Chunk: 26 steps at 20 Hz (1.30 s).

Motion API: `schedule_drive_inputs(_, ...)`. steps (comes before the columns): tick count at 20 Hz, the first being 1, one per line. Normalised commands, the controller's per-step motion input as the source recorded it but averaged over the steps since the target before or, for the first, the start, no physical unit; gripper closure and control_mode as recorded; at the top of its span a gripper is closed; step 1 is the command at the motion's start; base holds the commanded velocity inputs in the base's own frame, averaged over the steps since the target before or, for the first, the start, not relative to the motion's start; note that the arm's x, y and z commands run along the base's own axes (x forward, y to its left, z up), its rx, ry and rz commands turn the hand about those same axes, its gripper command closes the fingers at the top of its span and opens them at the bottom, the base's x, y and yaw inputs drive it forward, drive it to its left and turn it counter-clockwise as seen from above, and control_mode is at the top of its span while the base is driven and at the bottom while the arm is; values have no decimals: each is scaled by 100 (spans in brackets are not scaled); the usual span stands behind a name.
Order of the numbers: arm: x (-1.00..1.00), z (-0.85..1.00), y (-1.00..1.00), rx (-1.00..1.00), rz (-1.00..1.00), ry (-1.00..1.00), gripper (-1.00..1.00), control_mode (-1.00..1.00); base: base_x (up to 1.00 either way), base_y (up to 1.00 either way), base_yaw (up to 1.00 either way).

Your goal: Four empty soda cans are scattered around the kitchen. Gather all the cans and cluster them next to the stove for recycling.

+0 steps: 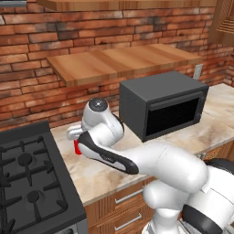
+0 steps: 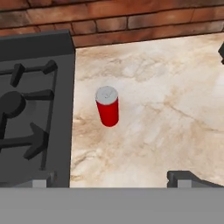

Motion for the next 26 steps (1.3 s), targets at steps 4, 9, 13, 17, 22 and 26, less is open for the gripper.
schedule_drive_inputs(4, -47, 19, -20, 1, 0, 0, -100, -100, 0, 0, 0)
schedule_drive_inputs(9, -27, 20, -33, 0, 0, 0, -100, -100, 0, 0, 0)
schedule_drive_inputs(13, -19, 20, -50, 0, 0, 0, -100, -100, 0, 0, 0)
schedule_drive_inputs(17, -26, 15, -52, 0, 0, 0, -100, -100, 0, 0, 0)
schedule_drive_inputs(22, -32, 14, -50, 0, 0, 0, -100, -100, 0, 0, 0)
schedule_drive_inputs(26, -27, 12, -50, 0, 0, 0, -100, -100, 0, 0, 0)
